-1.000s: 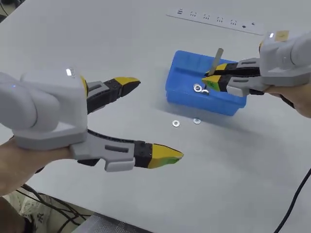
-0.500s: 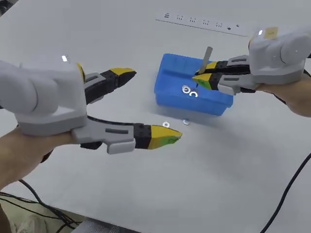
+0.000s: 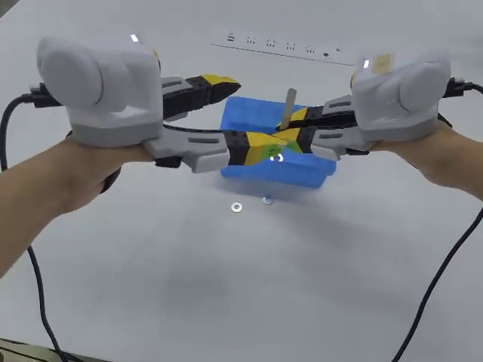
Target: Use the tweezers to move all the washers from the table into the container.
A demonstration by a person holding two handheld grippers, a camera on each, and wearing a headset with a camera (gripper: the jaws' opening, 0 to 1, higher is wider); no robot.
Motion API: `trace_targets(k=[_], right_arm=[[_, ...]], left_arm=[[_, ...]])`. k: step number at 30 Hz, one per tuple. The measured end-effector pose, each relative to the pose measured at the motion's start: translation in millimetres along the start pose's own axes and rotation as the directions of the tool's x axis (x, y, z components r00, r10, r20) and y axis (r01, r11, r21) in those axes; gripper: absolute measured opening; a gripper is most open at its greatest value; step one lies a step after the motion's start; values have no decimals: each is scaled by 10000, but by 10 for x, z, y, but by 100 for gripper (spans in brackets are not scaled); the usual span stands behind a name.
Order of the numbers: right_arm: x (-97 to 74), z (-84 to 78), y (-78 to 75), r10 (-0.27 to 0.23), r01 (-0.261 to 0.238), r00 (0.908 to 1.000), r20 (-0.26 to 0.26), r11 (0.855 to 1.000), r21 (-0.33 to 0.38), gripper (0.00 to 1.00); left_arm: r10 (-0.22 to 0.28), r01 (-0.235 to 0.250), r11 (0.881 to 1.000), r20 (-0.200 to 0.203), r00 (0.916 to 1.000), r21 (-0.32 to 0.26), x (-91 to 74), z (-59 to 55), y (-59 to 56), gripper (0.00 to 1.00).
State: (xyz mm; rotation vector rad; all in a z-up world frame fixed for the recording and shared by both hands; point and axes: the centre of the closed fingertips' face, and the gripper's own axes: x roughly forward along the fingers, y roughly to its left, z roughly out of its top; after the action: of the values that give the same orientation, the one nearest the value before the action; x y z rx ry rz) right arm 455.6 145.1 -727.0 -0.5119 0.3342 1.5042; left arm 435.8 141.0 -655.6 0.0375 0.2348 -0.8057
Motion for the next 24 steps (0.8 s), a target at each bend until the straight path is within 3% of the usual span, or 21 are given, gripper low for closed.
trace_targets(k=[12,18,21,22,24], right_arm=[[69,47,91,343,-343,9994,-29,9990,-287,8],[80,67,121,482,-481,9988,-6,9982,-356,8],[81,69,128,515,-515,9987,-4,9980,-365,8],[82,62,140,560,-561,9984,-51,9975,-428,8],[86,62,147,571,-574,9983,-72,9970,-521,8]], left_arm=[[-915,956,9912,-481,9946,913,274,47,11,31],[-1471,1536,9812,-622,9872,1168,265,68,-67,18],[-1758,1869,9723,-878,9805,1405,244,44,-105,8],[-1666,1790,9707,-877,9821,1601,243,53,-80,8],[-1833,1990,9648,-1032,9776,1718,232,41,-105,8]])
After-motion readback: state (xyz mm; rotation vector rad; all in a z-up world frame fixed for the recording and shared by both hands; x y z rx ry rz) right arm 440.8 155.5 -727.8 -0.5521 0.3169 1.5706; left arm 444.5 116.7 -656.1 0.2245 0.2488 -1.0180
